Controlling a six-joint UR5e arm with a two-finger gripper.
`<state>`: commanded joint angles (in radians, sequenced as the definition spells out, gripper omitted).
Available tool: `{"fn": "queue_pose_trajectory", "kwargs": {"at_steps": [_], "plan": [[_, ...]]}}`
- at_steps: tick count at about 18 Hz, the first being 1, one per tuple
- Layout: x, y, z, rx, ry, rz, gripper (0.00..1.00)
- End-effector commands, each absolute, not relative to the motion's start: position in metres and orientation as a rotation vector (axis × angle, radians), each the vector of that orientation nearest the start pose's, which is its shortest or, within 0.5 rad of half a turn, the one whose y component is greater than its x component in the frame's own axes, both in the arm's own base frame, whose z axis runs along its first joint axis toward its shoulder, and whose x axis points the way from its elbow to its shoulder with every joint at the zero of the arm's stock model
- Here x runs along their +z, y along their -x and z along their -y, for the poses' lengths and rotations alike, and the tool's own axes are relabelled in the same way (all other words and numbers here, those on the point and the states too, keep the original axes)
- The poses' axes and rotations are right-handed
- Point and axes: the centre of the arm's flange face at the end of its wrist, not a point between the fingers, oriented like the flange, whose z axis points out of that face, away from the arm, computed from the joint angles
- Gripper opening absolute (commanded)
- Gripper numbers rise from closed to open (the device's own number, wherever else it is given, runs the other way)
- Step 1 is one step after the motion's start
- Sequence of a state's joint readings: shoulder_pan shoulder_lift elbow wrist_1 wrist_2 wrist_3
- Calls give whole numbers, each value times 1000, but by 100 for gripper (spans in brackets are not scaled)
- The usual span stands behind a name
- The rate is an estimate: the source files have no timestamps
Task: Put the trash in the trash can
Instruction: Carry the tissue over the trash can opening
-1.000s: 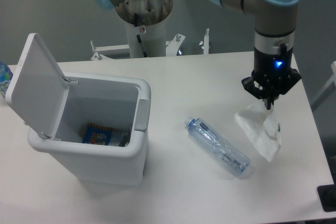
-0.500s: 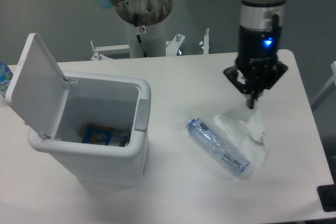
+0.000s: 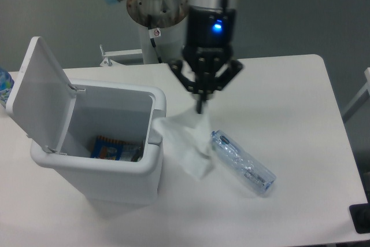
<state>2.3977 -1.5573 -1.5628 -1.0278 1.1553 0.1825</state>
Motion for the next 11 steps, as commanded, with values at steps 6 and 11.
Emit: {"fn": "queue_pose_trajectory", "kwargs": {"at_steps": [6, 11], "plan": [[554, 226, -465, -174, 2395, 595, 1], [548, 223, -474, -201, 2400, 558, 56]]}}
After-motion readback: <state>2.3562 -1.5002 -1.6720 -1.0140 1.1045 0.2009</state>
